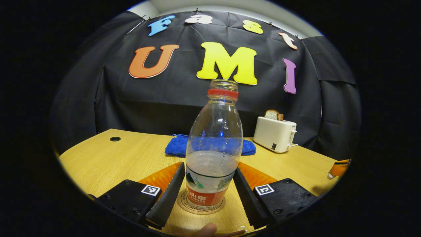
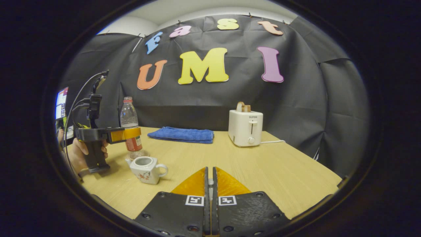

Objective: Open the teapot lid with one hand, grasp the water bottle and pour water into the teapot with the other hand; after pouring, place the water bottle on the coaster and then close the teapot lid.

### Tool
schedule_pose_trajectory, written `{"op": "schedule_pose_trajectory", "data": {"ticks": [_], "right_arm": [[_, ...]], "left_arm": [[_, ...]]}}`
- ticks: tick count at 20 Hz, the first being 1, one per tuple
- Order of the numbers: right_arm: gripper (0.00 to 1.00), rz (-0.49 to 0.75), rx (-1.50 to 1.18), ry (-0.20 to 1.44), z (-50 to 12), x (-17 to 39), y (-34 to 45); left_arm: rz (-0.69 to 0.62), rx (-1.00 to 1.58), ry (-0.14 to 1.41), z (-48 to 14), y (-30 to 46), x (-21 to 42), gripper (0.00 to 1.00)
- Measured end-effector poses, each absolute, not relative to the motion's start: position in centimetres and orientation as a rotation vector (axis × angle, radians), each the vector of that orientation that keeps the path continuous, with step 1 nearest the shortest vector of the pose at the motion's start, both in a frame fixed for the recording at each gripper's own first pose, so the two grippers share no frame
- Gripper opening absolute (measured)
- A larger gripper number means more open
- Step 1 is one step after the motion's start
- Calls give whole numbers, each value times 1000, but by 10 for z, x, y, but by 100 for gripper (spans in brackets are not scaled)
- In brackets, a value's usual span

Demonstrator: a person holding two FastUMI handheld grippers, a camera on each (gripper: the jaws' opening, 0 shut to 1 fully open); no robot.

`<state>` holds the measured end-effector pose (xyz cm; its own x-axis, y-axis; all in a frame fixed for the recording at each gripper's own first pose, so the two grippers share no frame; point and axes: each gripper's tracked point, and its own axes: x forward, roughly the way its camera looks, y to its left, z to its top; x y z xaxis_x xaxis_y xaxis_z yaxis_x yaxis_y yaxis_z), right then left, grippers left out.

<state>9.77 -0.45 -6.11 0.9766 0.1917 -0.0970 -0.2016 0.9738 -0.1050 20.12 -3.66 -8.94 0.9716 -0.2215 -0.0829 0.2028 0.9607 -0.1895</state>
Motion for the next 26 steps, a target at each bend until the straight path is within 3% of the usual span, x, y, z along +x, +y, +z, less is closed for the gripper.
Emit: {"op": "schedule_pose_trajectory", "data": {"ticks": [26], "right_arm": [[1,238,-140,50,-37,47,37]], "left_arm": [[-280,-193,105,-103,-31,133,89]]}}
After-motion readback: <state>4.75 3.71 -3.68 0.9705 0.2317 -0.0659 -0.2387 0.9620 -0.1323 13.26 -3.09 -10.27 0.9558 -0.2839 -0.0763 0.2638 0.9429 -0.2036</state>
